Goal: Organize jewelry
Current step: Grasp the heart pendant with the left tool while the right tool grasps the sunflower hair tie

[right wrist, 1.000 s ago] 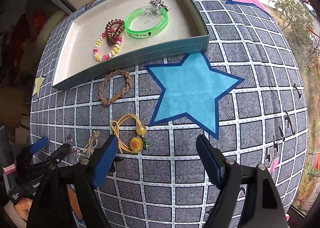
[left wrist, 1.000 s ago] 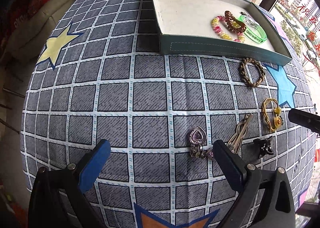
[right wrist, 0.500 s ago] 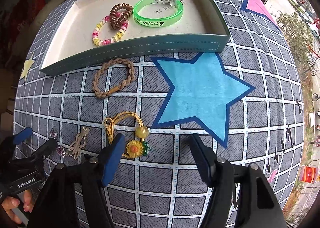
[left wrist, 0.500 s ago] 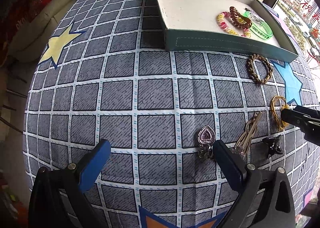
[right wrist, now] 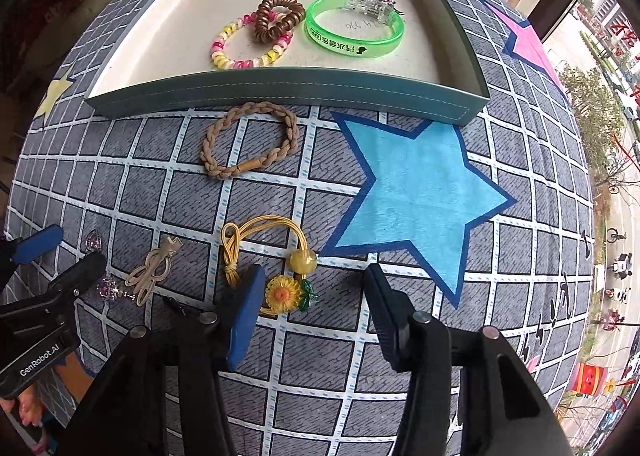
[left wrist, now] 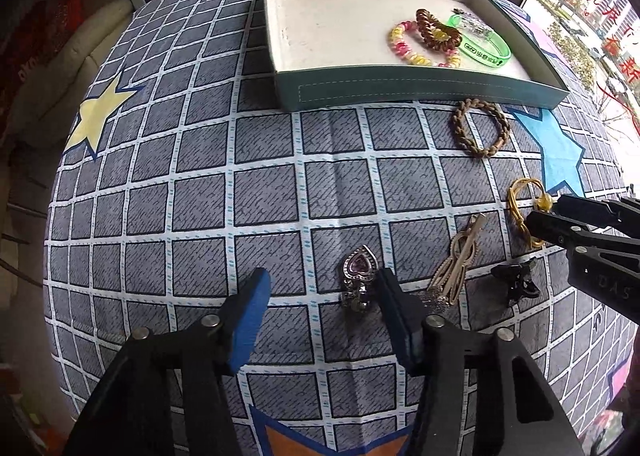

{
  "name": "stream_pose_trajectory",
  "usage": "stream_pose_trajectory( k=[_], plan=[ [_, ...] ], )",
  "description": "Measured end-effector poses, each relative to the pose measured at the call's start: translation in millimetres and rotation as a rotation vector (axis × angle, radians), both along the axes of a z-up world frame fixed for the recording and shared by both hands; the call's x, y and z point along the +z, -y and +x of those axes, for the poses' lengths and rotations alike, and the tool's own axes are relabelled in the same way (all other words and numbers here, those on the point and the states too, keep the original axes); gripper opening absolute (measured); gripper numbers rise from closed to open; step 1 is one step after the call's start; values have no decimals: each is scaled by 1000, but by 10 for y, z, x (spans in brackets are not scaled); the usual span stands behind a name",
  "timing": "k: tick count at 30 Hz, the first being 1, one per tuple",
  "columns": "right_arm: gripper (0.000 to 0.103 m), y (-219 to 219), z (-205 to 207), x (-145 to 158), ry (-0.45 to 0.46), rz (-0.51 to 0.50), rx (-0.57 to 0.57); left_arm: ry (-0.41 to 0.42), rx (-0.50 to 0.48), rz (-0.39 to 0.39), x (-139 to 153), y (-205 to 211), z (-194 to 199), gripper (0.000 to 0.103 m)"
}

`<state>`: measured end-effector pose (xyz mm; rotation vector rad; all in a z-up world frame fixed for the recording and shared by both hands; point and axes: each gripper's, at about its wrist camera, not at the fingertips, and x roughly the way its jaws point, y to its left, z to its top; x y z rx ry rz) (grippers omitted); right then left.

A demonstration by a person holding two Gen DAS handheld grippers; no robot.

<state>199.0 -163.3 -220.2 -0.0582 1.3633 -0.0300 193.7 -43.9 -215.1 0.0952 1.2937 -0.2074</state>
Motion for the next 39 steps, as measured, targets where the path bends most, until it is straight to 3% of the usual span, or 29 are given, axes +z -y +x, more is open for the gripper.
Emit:
stream_pose_trajectory(
  k=[2,5,7,12,24,29,39],
  plan=[
    [43,-52,-9,9,-1,3,3,5,-24,-4,20,94,0,44],
    [34,-35,-11,60,-2,5,10,6,-46,-13,16,219,12,29],
    [29,-104,-13,78,-4,5,21,0,-49,-27,24,273,40,30],
    [29,-173,-57,163,-9,26,13,-10,-12,-85,68,291,75,30],
    [29,217,-167,408,31,217,-111,37,22,-128,347,78,262,30],
    [29,422,-35,486,50,247,-132,66,13,-142,550,-127,179,30],
    [29,694,78,856,105,297,-160,120,2,-160,826,-80,318,30]
  ],
)
